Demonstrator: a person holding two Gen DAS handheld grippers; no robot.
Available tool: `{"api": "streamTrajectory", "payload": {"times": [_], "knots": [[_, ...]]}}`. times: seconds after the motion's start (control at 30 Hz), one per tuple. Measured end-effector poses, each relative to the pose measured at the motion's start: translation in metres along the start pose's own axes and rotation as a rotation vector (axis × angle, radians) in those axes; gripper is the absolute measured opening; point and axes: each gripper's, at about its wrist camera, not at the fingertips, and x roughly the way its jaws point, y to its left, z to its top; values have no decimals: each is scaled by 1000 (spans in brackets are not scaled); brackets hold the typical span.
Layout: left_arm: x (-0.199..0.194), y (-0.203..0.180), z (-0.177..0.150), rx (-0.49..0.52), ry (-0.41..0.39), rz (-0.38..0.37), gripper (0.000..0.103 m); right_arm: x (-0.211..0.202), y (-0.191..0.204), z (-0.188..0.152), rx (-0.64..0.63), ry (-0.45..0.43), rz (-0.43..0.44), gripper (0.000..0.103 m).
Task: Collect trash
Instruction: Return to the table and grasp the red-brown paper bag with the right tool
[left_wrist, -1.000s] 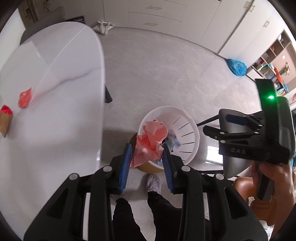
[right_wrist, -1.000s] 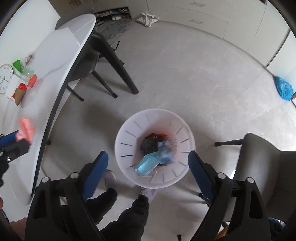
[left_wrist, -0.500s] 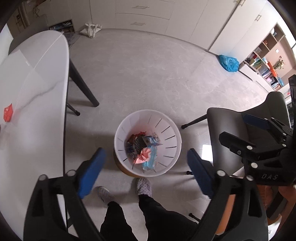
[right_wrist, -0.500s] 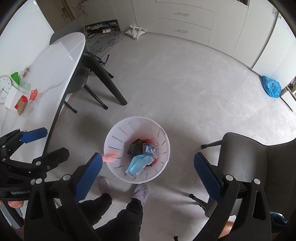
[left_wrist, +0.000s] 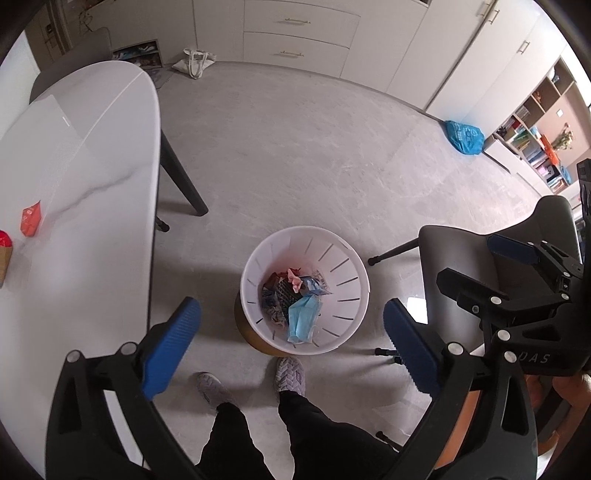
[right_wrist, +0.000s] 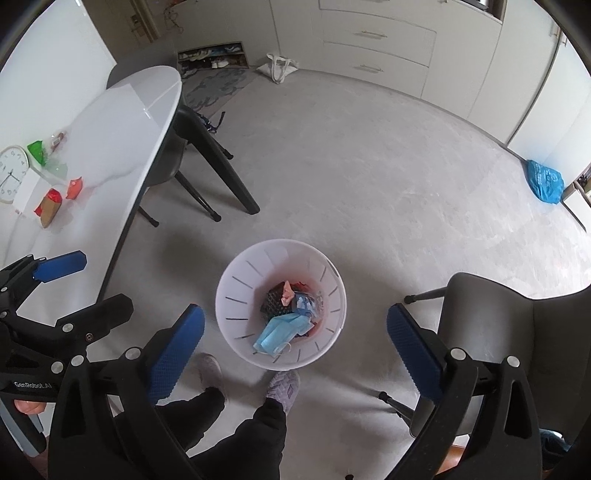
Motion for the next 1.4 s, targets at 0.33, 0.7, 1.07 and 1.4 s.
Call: {"api": "streamTrajectory", "payload": {"times": [0.33, 0.7, 1.07, 1.4], "knots": [[-29, 49, -5, -71, -48, 35, 95, -11, 51, 26, -84, -48, 30, 98], [-68, 168, -21, -216, -118, 165, 95, 11, 165, 64, -253, -36, 124, 98], [-106, 315, -65, -427, -159, 283, 95, 44, 331, 107, -487, -17, 323, 98], [-121, 421, -121, -550, -153, 367, 95, 99, 508, 144, -794, 71, 500, 80]]}}
